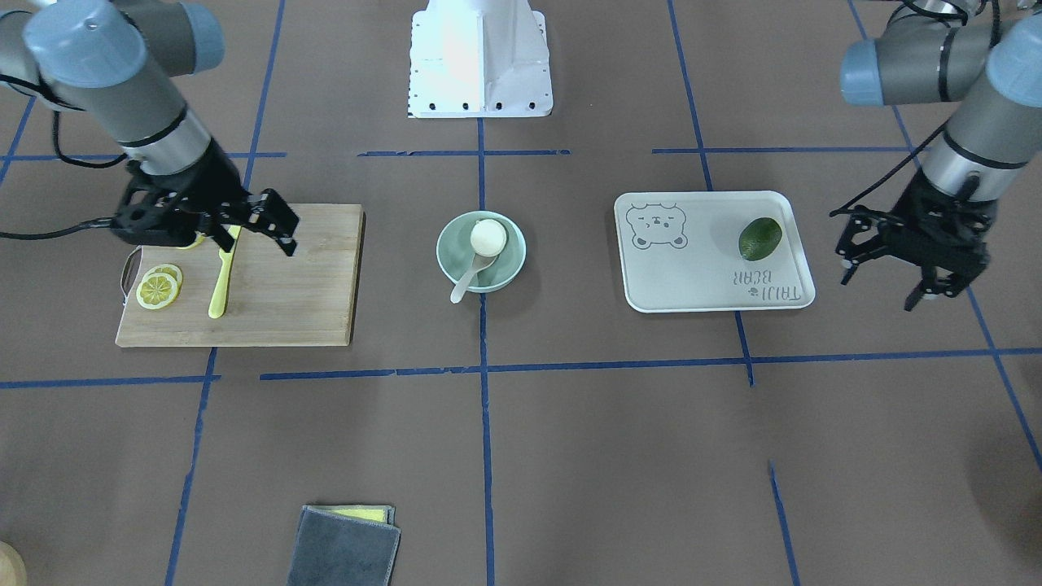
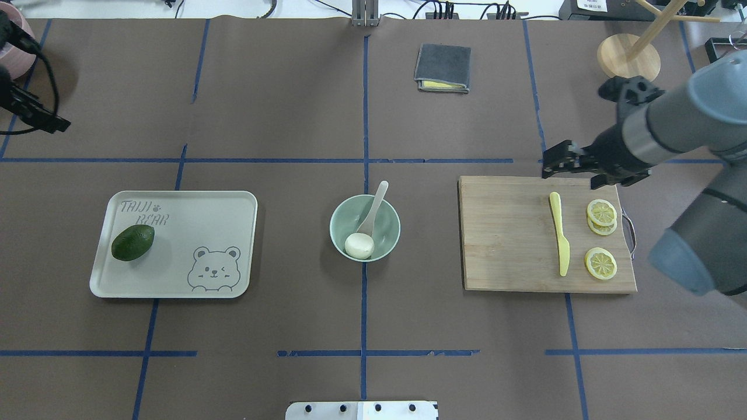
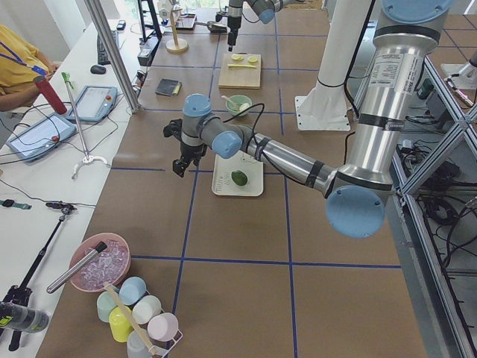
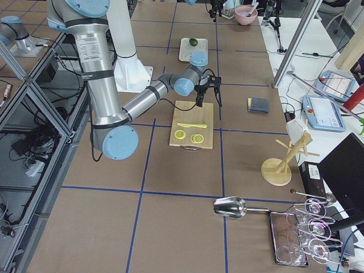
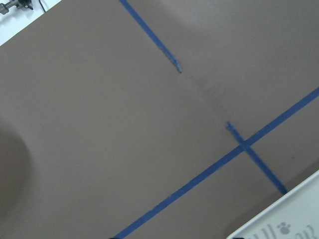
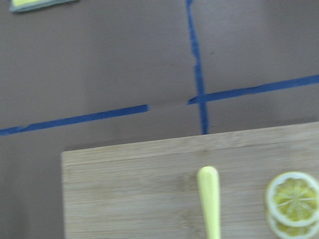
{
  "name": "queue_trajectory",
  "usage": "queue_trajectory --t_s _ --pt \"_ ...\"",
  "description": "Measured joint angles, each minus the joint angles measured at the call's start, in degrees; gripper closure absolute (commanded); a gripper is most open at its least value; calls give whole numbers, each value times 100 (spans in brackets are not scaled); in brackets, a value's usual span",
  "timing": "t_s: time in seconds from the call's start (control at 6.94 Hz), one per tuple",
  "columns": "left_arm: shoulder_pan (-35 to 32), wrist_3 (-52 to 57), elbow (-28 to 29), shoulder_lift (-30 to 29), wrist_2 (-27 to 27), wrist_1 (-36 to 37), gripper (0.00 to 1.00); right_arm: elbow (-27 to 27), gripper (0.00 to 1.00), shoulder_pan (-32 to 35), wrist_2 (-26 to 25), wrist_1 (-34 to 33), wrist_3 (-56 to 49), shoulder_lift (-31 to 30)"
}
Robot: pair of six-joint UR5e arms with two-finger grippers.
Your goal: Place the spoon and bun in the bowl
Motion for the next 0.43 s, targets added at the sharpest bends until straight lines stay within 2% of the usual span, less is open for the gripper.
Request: queue_trajectory --t_s 0.29,0.43 --pt "-745 851 446 226 -876 55 12 -27 0 1333 827 -165 -2125 -891" --pt "-1028 955 519 411 -1183 78 1 -88 0 1952 1050 -511 -3266 -1152"
